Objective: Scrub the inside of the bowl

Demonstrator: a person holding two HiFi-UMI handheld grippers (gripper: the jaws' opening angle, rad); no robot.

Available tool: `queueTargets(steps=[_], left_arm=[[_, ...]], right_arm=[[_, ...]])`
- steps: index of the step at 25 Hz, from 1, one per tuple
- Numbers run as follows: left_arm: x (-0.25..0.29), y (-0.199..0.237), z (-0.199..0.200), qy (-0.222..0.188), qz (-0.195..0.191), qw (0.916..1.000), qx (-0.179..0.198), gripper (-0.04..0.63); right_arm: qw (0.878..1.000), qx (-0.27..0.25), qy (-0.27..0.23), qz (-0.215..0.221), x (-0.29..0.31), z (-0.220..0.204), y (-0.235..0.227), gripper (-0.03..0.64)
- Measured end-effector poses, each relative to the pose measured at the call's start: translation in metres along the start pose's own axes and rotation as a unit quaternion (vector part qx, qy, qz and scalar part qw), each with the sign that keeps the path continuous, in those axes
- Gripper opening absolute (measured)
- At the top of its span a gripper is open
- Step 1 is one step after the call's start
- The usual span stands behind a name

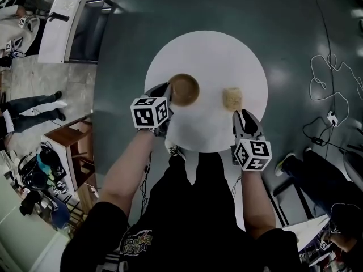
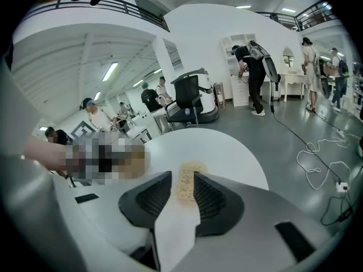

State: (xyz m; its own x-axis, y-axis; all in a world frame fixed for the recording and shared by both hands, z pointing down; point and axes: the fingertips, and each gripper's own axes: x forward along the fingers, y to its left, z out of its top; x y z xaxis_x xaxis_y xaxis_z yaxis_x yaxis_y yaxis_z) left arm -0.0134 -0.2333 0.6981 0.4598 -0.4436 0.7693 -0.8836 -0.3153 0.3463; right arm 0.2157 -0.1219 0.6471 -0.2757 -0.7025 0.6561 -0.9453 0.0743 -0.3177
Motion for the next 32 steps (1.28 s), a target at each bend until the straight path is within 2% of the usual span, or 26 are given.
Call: queueTargets(steps=[1, 8, 13, 21, 27, 32], left_arm=[[-0.001, 0.0, 0.001, -0.002, -0.001, 1.0, -0.001, 0.021], [-0.01, -0.004, 0.009, -0.014, -0.006, 0.9999, -0.003, 0.021], [-0.015, -0.007, 0.009, -0.018, -0.008, 0.9998, -0.003, 0.021], [-0.03, -0.01, 0.005, -0.02, -0.01, 0.9997, -0.001, 0.021], [-0.045, -0.016, 0.003, -0.028, -0.01, 0.9995, 0.009, 0.021], [-0.065, -0.018, 0.012, -0.045, -0.002, 0.998, 0.043, 0.021]], right_arm=[[1.0, -0.002, 0.005, -0.001, 0.003, -0.002, 0.0, 0.131], [0.998, -0.031, 0.047, -0.039, 0.033, -0.02, -0.013, 0.242], [0.994, -0.055, 0.071, -0.057, 0.052, -0.031, -0.017, 0.25], [0.995, -0.05, 0.067, -0.061, 0.053, -0.027, -0.018, 0.23], [0.998, -0.057, 0.024, -0.03, 0.03, 0.002, 0.01, 0.222], [0.993, -0.102, -0.022, 0.055, 0.01, 0.046, 0.08, 0.219]])
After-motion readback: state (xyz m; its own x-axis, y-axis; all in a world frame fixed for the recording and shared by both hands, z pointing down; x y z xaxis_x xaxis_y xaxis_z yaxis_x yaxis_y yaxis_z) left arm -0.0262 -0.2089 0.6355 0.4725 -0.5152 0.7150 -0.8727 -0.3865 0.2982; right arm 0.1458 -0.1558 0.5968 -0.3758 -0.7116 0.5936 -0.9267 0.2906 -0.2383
